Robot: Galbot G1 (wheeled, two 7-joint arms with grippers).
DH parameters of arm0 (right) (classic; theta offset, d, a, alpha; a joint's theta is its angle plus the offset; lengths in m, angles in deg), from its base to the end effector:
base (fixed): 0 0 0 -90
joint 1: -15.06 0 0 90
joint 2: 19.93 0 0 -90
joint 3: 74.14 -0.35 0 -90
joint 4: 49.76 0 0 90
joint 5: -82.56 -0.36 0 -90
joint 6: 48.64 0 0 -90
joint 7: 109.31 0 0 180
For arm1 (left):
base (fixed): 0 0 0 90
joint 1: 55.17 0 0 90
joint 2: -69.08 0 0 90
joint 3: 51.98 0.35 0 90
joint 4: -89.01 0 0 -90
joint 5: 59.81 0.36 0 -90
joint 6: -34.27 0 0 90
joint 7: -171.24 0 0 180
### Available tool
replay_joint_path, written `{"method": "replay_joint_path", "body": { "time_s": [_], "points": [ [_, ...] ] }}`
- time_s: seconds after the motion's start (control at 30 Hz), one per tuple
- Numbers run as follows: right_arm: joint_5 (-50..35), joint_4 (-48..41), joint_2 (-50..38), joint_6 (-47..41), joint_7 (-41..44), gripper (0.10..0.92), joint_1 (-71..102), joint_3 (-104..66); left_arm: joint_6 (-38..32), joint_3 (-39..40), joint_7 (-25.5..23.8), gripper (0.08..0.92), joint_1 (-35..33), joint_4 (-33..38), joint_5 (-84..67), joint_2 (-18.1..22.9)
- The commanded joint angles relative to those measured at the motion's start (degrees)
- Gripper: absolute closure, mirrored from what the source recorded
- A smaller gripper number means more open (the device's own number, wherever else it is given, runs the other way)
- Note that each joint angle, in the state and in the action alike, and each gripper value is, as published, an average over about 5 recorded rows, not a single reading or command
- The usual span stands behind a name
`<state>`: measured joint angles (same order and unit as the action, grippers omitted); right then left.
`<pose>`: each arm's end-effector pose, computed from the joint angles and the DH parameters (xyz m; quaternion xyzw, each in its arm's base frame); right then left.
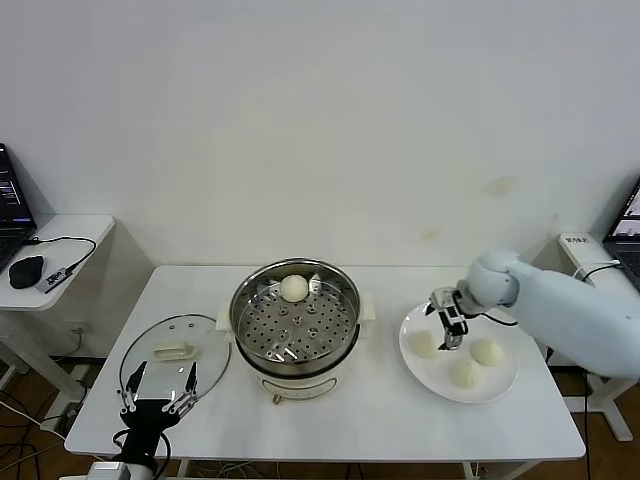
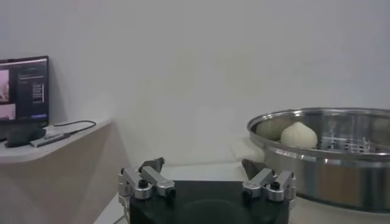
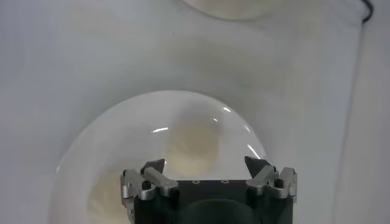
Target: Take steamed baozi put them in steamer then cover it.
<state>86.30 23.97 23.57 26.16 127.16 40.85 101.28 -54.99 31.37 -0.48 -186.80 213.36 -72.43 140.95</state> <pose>0.5164 -0.0899 -0.2189 0.5084 -0.5260 0.5730 0.3696 0.1351 0.0784 -0.2924 0.0268 -0.9962 -0.0549 0.0615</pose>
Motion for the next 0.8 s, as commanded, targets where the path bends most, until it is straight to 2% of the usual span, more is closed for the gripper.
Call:
{"method": "replay_joint_path", "body": {
  "time_s": [0.03,0.3,0.8],
  "points": [
    [2.2,-4.5,3.5,-0.4,0.0,0.203,3.3,-1.4,0.0,0.0,0.0,0.177,0.0,-0.1,0.0,0.0],
    [3.7,-6.3,3.9,-0.3,0.0,0.231,4.9,-3.0,0.0,0.2,0.0,0.177,0.3,-0.4,0.2,0.1],
    [4.1,-6.9,4.0,0.7,2.8,0.393,2.8,-3.9,0.1,0.2,0.1,0.177,0.3,-0.2,0.3,0.2]
  ]
}}
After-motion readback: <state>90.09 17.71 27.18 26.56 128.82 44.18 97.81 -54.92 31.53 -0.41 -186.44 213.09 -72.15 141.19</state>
